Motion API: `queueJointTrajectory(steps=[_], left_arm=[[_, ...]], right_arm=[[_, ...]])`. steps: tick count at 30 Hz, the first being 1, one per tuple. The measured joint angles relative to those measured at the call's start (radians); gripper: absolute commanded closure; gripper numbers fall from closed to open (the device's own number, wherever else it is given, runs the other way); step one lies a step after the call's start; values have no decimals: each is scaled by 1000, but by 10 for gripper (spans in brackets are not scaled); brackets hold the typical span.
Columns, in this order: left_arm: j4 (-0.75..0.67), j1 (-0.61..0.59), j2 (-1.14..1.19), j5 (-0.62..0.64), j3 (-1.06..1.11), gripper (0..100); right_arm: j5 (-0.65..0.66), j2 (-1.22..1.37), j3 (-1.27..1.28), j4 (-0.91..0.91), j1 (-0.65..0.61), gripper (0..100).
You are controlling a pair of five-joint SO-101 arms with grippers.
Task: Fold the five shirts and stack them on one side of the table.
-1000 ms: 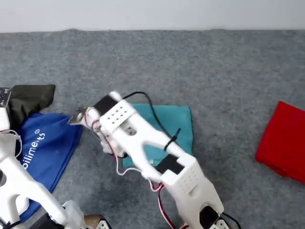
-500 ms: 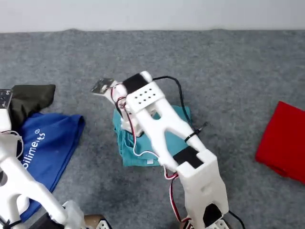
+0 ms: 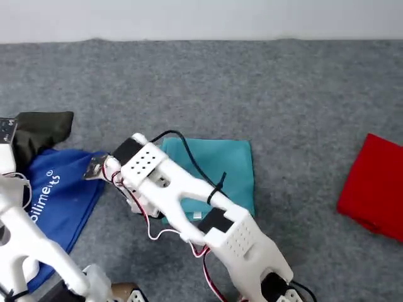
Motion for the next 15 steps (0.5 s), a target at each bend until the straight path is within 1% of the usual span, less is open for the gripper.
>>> queueJointTrajectory(steps=[3, 5, 9, 12, 15], left_arm=[[0, 0, 0, 0, 0, 983], [0, 0, 0, 0, 0, 983], [0, 0, 0, 0, 0, 983], [-2, 0, 0, 5, 0, 983], [-2, 0, 0, 26, 0, 983]], right_arm=[[-2, 0, -2, 0, 29, 983], [-2, -8, -34, 0, 71, 969], [-8, -34, -130, 0, 149, 846], [-71, -34, -169, -2, 160, 768], [-181, -34, -180, -15, 153, 766]])
